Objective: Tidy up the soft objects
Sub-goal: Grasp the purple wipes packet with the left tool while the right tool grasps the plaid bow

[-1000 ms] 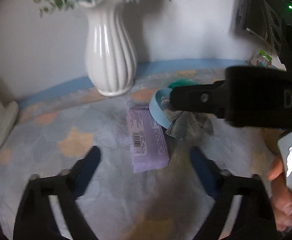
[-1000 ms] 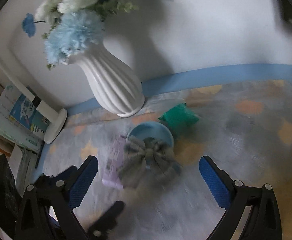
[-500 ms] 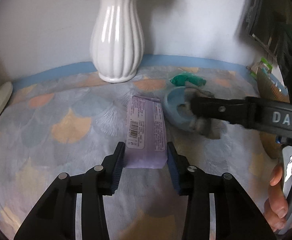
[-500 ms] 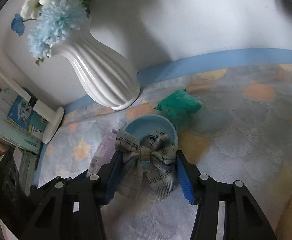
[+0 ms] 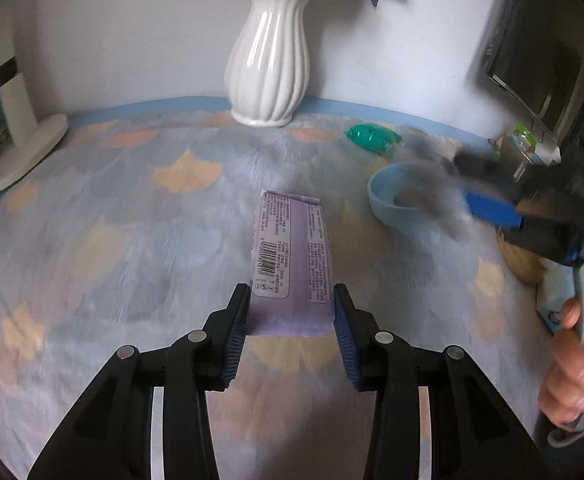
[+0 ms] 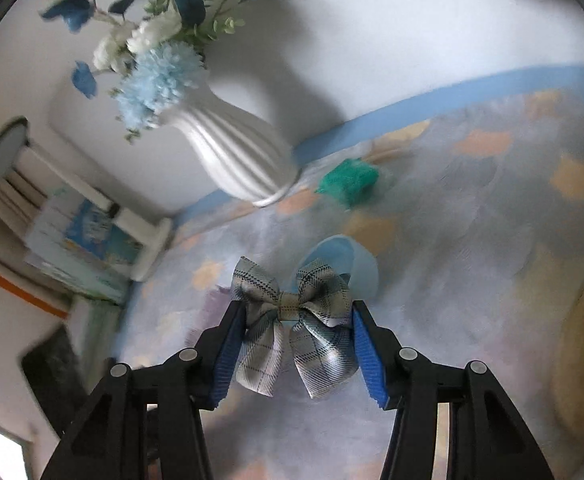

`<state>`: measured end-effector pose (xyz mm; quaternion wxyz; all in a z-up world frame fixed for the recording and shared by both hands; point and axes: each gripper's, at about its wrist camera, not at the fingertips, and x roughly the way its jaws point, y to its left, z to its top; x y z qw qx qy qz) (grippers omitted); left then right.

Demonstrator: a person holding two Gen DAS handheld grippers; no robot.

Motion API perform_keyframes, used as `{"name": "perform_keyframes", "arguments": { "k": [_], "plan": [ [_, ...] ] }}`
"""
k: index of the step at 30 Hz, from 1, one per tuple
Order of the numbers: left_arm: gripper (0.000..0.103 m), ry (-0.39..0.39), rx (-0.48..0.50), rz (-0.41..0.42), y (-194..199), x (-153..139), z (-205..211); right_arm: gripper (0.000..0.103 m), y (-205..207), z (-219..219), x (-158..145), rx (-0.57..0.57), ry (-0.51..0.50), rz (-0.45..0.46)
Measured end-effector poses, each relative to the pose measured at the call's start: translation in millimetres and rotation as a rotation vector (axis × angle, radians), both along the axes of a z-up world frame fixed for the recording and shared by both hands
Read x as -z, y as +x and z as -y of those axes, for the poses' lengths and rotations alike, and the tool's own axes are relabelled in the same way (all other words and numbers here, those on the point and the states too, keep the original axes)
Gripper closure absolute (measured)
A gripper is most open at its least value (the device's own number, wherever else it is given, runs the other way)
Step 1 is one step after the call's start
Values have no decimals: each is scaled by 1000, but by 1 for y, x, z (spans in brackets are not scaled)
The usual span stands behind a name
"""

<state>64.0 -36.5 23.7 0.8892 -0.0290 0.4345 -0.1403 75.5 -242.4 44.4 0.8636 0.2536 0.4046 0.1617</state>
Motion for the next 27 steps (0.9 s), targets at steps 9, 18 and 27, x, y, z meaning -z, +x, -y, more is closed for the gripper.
{"name": "perform_keyframes", "arguments": {
  "k": [9,18,27],
  "plan": [
    [65,-11,-43,-7,-40,4,-14,51,-27,-5,-9,-66,43,49],
    [64,31,-68,20,-48,10,-13,30,-39,-34,14,-121,-83,-49],
    [62,5,-59,22,-50,11,-16,28,20,-53,28,-121,-189,-88]
  ]
}}
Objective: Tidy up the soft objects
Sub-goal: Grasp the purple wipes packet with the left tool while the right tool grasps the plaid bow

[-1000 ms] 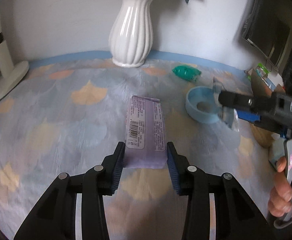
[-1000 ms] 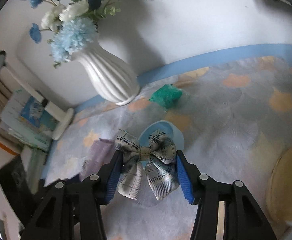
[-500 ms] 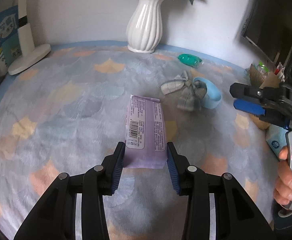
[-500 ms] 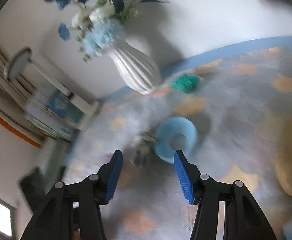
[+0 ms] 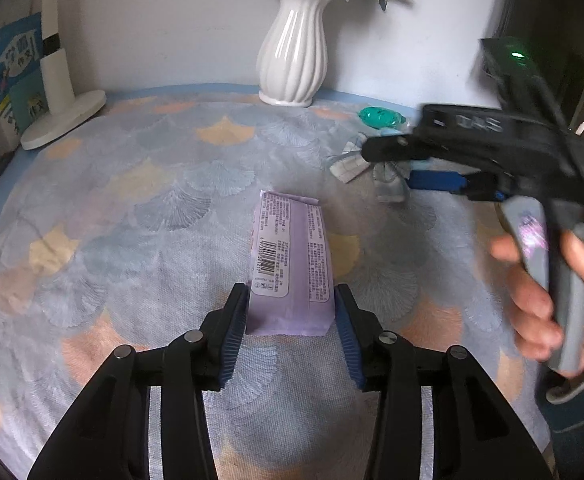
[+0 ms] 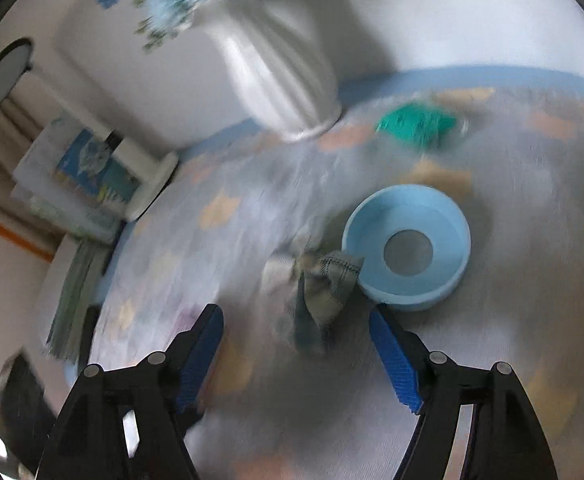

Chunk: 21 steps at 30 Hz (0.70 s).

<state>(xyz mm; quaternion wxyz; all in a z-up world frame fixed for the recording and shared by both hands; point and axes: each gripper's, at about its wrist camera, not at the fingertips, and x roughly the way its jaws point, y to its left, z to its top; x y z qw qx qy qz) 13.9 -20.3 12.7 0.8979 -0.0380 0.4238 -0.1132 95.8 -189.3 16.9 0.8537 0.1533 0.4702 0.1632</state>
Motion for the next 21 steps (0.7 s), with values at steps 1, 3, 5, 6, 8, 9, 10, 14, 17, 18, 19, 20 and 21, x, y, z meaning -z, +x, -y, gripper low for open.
{"name": "perform_keyframes", "arguments": {
  "k": [1,3,5,6,8,9,10,14,17,18,19,20,21],
  "plan": [
    [62,0,0,0,0,0,0,27,7,1,0,29,-24,4],
    [61,4,-2,-1,0,0,0,14,15,0,2,36,-8,1],
    [57,16,4,-1,-1,-1,2,13,13,-8,1,33,-21,28],
    [52,26,12,-2,-1,-1,5,13,14,-14,1,33,-47,32],
    [33,54,16,-4,-2,-2,10,12,16,-25,2,41,-122,47],
    [26,72,15,-6,0,-2,12,12,17,-30,3,53,-147,49],
    [27,97,7,-10,2,-2,15,13,18,-33,4,78,-165,51],
    [28,154,-25,-23,15,-2,22,51,20,-45,4,164,-298,72],
    [63,173,-31,-11,21,-3,22,73,13,-44,2,129,-304,92],
    [64,165,-34,-11,21,-5,21,73,9,-39,-1,105,-242,91],
    [65,156,-40,-9,19,-5,19,73,1,-34,-5,76,-168,92],
    [67,154,-45,-4,18,-5,18,73,-5,-32,-8,60,-147,99],
    [67,151,-46,3,15,-5,18,73,-15,-31,-13,42,-149,115]
  ]
}}
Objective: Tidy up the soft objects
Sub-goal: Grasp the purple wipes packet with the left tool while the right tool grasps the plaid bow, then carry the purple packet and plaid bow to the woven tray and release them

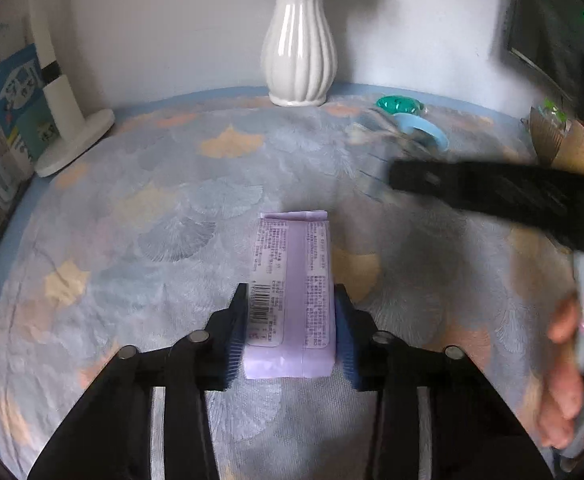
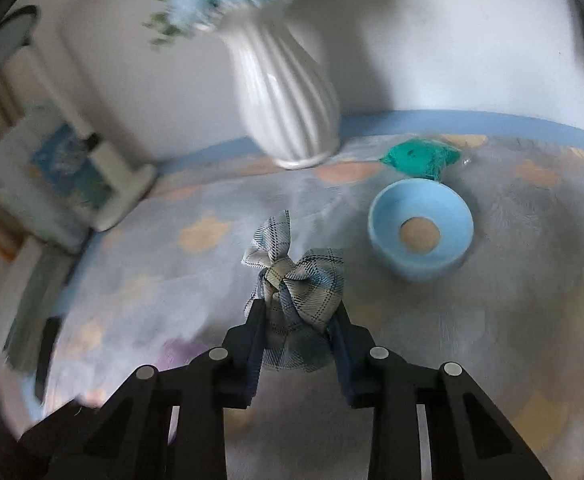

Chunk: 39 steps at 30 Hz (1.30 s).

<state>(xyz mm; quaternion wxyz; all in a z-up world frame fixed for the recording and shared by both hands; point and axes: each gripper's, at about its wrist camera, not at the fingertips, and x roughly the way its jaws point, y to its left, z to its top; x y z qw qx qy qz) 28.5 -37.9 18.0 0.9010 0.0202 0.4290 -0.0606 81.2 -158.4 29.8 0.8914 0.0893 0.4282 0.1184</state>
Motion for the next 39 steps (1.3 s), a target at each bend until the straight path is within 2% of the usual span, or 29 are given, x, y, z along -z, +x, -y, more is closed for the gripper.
{"name": "perform_keyframes", "arguments": {
  "k": [4,7,10,12,13,14,15,18,23,26,27,28,30,31,32,33,36,39],
  "plan": [
    [67,-54,-9,40,-14,-6,-4,73,-34,10,-4,-52,-20,6],
    [67,-29,-18,99,-22,-7,-2,73,-55,30,5,-25,20,-63],
    [67,-32,-11,91,-19,-5,-3,64,-75,47,13,32,58,-133],
    [67,-39,1,87,-22,-5,-1,36,-88,59,15,10,127,-157],
    [67,-47,9,89,-19,-5,-3,29,-94,63,13,0,151,-161],
    [67,-55,16,95,-20,-6,-3,17,-100,68,11,5,159,-162],
    [67,-67,22,105,-22,-7,-4,11,-107,74,8,26,146,-152],
    [67,-97,24,107,-23,-8,-8,10,-115,83,1,64,93,-103],
    [67,-124,17,94,-22,-6,-11,10,-99,62,11,19,71,-115],
    [67,-129,20,96,-23,-6,-12,10,-92,38,15,20,-82,-75],
    [67,-129,20,94,-22,-6,-12,15,-92,32,16,17,-119,-63],
    [67,-129,21,92,-22,-5,-12,21,-92,26,17,12,-144,-49],
    [67,-127,22,101,-23,-6,-12,41,-97,16,20,-7,-243,-19],
    [67,-126,21,106,-23,-7,-12,48,-99,11,20,-20,-270,-4],
    [67,-123,20,111,-24,-8,-12,60,-101,9,19,-39,-271,6],
    [67,-116,17,112,-25,-8,-11,64,-104,7,18,-54,-267,13],
    [67,-87,32,115,-28,-11,-3,70,-110,15,16,-46,-236,13],
    [67,-115,70,122,-39,-19,10,71,-116,33,11,-20,-170,-6]
  ]
}}
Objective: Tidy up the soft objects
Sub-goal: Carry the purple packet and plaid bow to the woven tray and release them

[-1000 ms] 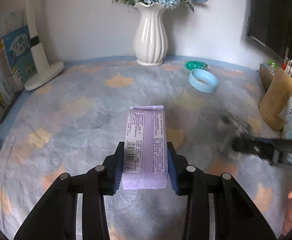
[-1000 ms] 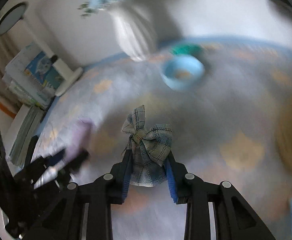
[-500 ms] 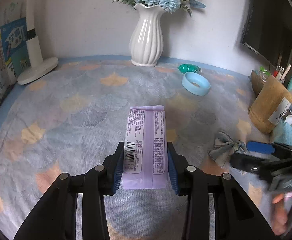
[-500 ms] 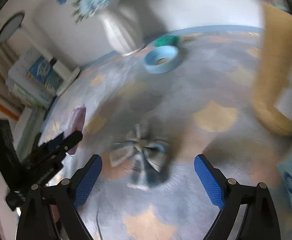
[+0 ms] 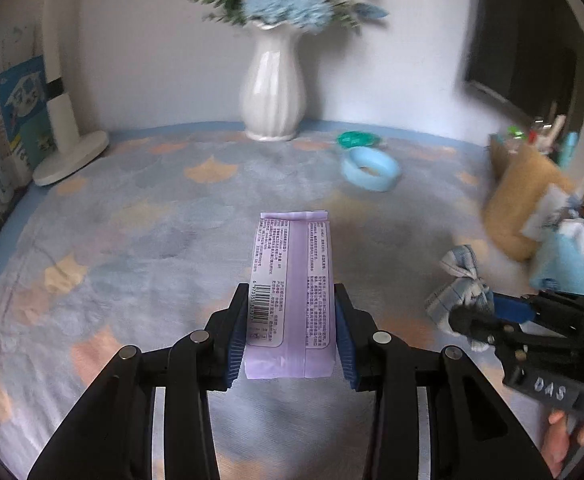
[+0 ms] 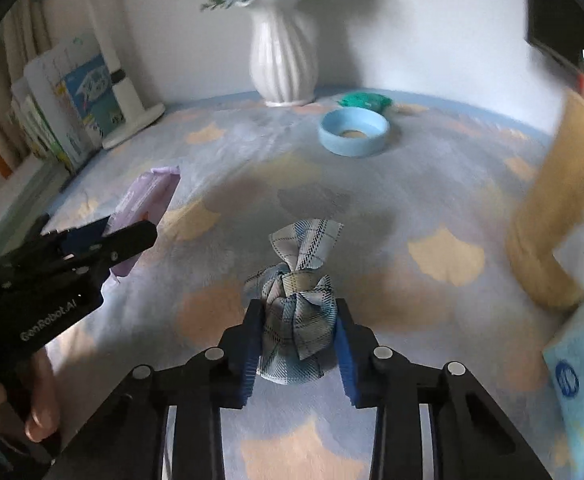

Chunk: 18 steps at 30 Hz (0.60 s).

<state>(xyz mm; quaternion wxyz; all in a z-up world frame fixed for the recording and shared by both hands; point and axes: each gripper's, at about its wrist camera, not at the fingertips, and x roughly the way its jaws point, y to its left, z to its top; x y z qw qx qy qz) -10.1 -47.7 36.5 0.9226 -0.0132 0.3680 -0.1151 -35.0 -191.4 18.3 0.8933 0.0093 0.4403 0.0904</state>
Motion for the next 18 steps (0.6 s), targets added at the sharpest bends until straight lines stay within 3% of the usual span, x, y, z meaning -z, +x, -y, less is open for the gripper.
{"name": "perform_keyframes", "arguments": {
  "k": [11,18],
  "plan": [
    [67,-10,247,60,-37,-37,86,71,-63,72,-65,118,64,120],
    [67,-9,393,95,-55,-57,149,71,-93,130,-90,224,96,164]
  ]
}}
